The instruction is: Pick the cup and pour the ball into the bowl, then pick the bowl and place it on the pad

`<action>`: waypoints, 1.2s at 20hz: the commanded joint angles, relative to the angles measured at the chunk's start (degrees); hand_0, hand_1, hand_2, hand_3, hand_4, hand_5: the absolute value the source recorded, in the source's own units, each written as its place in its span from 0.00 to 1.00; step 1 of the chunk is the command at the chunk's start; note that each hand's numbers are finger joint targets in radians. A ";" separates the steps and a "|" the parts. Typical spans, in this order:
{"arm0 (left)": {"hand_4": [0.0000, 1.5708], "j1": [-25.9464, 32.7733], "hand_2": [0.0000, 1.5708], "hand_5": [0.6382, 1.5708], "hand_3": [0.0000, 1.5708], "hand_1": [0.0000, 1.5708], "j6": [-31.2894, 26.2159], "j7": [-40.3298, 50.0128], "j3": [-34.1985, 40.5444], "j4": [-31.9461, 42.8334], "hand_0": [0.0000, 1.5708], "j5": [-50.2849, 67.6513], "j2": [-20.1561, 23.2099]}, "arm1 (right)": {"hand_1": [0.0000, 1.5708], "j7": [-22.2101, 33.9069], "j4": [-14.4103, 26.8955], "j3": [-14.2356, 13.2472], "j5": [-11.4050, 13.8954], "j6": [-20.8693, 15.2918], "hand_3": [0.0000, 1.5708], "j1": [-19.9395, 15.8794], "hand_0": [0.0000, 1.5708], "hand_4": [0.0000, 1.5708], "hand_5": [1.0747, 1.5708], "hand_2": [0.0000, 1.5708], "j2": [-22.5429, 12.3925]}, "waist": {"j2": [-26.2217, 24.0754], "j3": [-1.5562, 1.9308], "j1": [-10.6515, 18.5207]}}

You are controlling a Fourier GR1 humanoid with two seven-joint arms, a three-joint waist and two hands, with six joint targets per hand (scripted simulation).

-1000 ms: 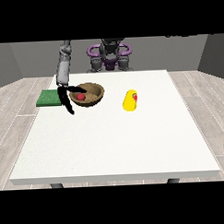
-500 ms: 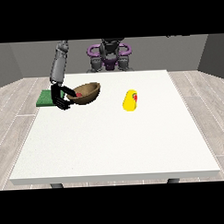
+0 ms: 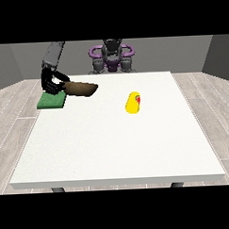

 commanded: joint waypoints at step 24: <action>0.00 1.27 0.00 1.00 0.00 0.00 6.27 3.84 -0.66 -13.29 0.00 5.21 2.94 | 1.00 -14.95 9.88 -14.41 -8.38 -2.97 0.48 13.93 1.00 0.75 0.99 1.00 -7.19 | 5.82 0.24 -1.62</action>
